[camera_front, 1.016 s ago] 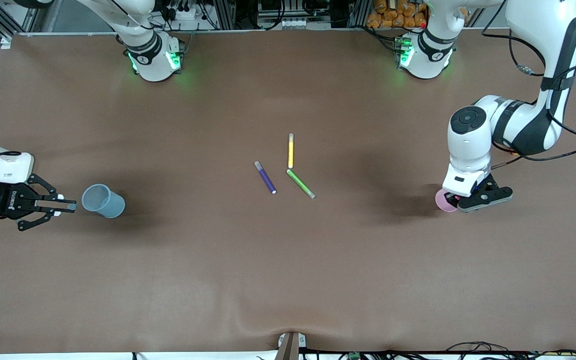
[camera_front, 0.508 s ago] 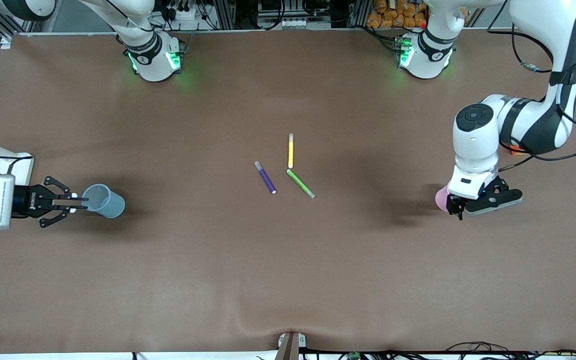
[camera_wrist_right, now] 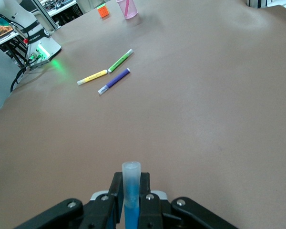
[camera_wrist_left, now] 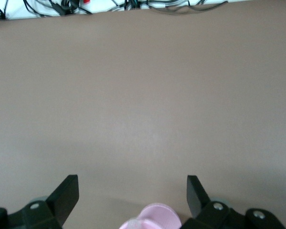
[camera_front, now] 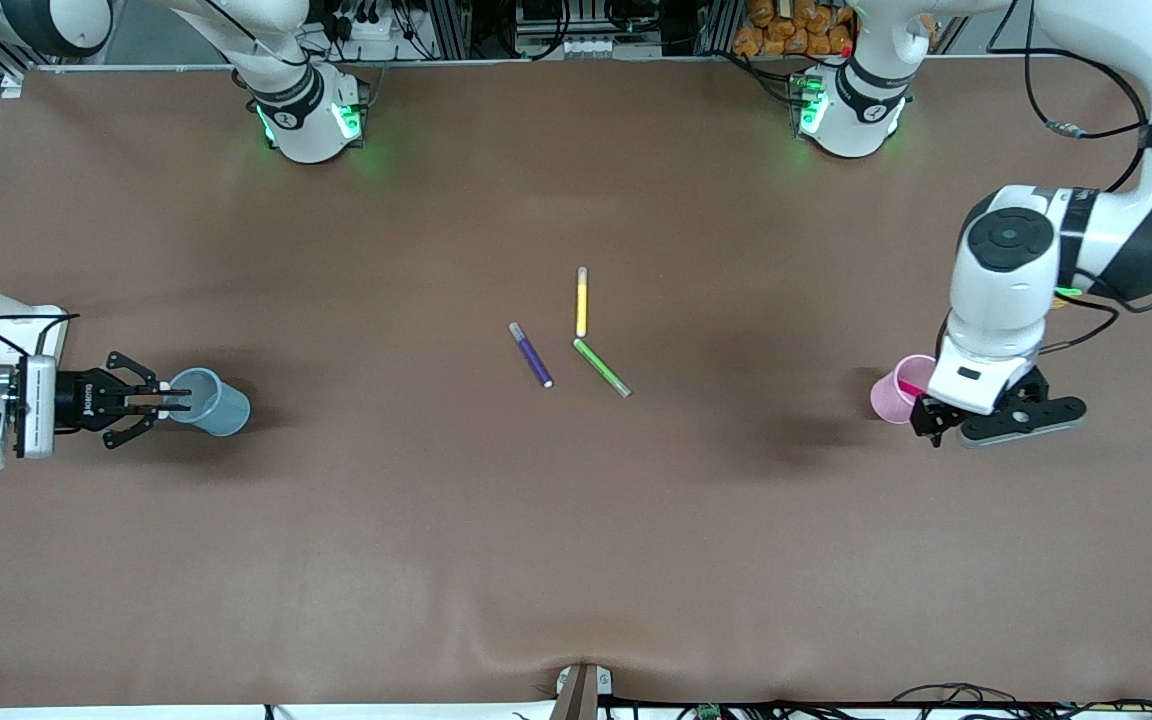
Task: Place pink and blue markers in matching cups
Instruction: 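Drop the pink marker into the pink cup while the right gripper drops blue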
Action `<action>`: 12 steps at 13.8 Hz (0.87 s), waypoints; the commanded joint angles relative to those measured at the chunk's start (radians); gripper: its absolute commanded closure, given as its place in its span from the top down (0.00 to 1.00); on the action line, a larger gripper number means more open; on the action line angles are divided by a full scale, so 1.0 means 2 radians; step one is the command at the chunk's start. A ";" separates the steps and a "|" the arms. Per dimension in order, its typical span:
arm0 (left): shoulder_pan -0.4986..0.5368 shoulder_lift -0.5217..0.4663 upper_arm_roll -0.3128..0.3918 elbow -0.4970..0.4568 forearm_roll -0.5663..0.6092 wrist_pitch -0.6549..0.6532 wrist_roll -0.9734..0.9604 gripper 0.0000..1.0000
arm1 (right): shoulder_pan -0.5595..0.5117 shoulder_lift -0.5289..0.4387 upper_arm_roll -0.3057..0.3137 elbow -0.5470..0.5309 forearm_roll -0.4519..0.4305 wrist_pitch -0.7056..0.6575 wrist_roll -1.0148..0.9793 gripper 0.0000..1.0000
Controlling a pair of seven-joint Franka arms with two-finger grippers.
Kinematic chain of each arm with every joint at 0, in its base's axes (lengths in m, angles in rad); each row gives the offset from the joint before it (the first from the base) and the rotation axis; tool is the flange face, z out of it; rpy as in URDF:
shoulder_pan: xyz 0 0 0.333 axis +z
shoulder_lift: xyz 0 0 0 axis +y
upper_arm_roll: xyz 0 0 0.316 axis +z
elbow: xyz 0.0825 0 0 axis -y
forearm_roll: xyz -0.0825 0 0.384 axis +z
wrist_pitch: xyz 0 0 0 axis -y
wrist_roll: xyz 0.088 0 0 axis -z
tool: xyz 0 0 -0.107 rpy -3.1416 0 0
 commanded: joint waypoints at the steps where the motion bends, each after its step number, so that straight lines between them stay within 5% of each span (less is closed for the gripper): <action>1: 0.004 -0.057 -0.020 0.001 -0.092 -0.078 0.075 1.00 | -0.013 0.004 0.009 -0.004 -0.005 -0.005 -0.008 0.00; 2: 0.005 -0.069 -0.020 0.010 -0.139 -0.106 0.114 1.00 | -0.012 0.004 0.009 -0.003 -0.004 -0.005 -0.007 0.21; 3: 0.005 -0.078 -0.020 0.023 -0.188 -0.137 0.152 1.00 | -0.010 0.003 0.008 -0.002 -0.004 -0.004 -0.004 0.70; 4: 0.008 -0.079 -0.019 0.045 -0.224 -0.172 0.182 1.00 | -0.010 0.000 0.008 -0.002 -0.005 0.000 -0.006 1.00; 9: 0.011 -0.082 -0.023 0.139 -0.269 -0.335 0.231 1.00 | 0.007 -0.032 0.008 0.025 -0.038 0.018 0.043 1.00; 12: 0.015 -0.113 -0.019 0.142 -0.325 -0.378 0.289 1.00 | 0.022 -0.062 0.009 0.028 -0.073 0.045 0.118 1.00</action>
